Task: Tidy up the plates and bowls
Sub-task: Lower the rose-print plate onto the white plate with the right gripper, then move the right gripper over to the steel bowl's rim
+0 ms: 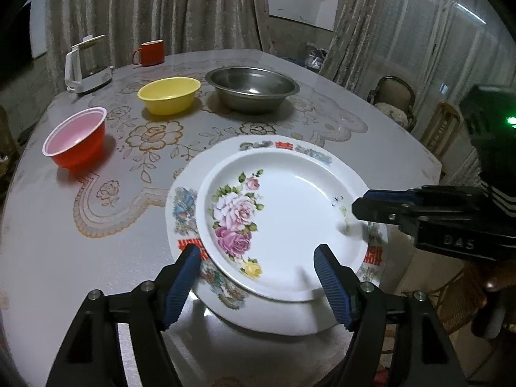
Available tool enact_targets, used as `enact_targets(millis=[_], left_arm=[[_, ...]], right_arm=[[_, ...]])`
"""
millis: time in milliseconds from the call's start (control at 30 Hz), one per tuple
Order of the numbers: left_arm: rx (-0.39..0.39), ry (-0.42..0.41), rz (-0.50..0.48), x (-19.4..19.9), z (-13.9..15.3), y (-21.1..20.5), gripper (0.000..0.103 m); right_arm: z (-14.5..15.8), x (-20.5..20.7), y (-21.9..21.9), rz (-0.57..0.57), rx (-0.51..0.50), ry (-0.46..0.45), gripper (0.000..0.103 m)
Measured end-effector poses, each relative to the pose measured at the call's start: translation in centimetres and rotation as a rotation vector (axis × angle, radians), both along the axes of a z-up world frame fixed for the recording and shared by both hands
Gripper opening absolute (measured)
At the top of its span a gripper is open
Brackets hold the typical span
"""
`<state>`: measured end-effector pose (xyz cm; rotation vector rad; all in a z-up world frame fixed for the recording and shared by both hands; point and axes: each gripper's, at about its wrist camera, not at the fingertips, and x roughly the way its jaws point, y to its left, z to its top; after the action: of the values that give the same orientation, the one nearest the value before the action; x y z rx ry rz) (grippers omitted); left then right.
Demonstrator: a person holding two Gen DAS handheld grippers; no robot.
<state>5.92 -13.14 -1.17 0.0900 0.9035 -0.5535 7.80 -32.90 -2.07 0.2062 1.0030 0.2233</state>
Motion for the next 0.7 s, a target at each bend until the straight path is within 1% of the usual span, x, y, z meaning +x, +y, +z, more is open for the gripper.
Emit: enact_targets(millis=[33,67,100,167,267,467,700], left_arm=[[0.002,-0.005,0.006,0.1,0.2,0.0,0.079],[0.007,-0.015,0.016,0.3,0.5,0.0,0.082],[0.012,-0.021,0.021,0.5,0.7,0.0,0.083],[0.03,-0.033,0.028,1.0,1.1,-0.2,0.083],[0.049,-0.04,0.04,1.9,1.5,-0.4,0.085],[0.066,-0.039,0.051,3.3,1.7,-0.8,0.087],[0.08,-0.007,0.068,5.3,1.5,-1.4,0.088]], right_arm=[[0.2,-0.1,-0.1,0.002,0.01,-0.016,0.024],[0.5,-0.1,-0.1,0.006,0.015,-0.032,0.029],[0.8,-0.1,-0.2,0.007,0.012,-0.047,0.031],[1.4,0.2,-0.4,-0.001,-0.003,-0.078,0.031],[2.0,1.1,-1.2,-0.01,0.011,-0.098,0.031],[2.1,2.6,-2.6,-0.03,0.033,-0.098,0.031],[1.1,4.9,-4.3,-0.07,0.053,-0.071,0.033]])
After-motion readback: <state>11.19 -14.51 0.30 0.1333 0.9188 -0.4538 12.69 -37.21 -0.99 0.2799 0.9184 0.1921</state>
